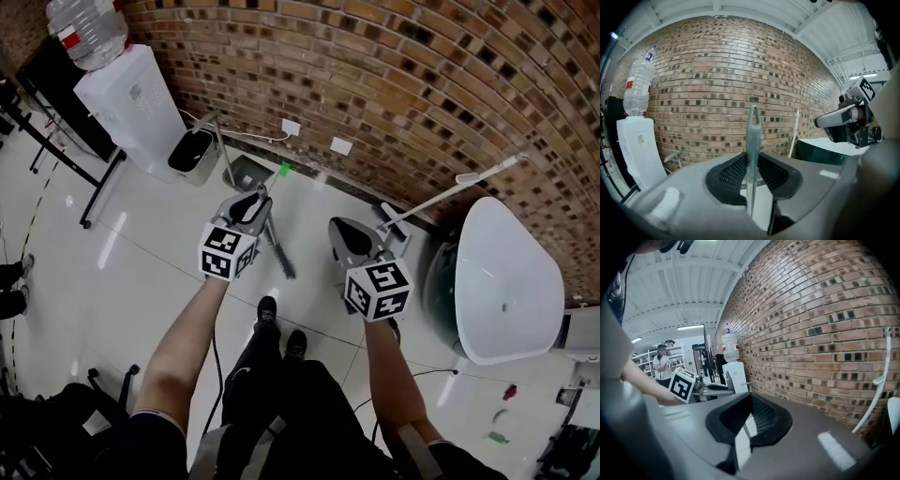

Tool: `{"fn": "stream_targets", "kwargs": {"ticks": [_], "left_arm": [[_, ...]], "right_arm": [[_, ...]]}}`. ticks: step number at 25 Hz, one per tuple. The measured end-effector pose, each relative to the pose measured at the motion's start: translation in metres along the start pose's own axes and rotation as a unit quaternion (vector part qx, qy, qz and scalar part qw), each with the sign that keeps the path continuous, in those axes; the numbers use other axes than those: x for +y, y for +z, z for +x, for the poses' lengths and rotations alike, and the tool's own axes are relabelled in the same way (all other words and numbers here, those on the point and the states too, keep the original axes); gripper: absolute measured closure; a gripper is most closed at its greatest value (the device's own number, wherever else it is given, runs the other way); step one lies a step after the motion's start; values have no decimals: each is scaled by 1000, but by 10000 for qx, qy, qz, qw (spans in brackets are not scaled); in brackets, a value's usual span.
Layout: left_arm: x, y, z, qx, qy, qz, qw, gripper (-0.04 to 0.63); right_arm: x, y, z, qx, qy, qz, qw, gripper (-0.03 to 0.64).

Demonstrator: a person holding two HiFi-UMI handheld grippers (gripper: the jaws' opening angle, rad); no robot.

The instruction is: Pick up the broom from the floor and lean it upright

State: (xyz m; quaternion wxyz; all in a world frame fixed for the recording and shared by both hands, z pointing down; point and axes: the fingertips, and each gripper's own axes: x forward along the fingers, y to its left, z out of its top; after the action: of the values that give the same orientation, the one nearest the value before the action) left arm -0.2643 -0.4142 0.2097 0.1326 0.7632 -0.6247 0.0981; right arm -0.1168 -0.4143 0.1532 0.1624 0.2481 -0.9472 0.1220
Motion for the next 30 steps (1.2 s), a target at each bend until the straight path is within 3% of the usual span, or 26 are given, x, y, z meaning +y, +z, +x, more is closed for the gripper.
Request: {"fn": "stream_targets", "kwargs": {"ticks": [4,15,22,30], "left_arm": [[22,5,60,92,-101,-8,9999,509],[77,-33,207,735,-977,-228,9922,509],[111,-28,293,829,-890,-345,9920,509],[152,-12,373,894,-377,-506,9940,509]], "right_arm": [[-41,16,31,83,-141,-39,9999,612],[-133,41,142,298,-576,185,9977,612],[-194,53,199,269,-555,325,9976,613],[-251,66,253,228,-122,446,9987,613]]}}
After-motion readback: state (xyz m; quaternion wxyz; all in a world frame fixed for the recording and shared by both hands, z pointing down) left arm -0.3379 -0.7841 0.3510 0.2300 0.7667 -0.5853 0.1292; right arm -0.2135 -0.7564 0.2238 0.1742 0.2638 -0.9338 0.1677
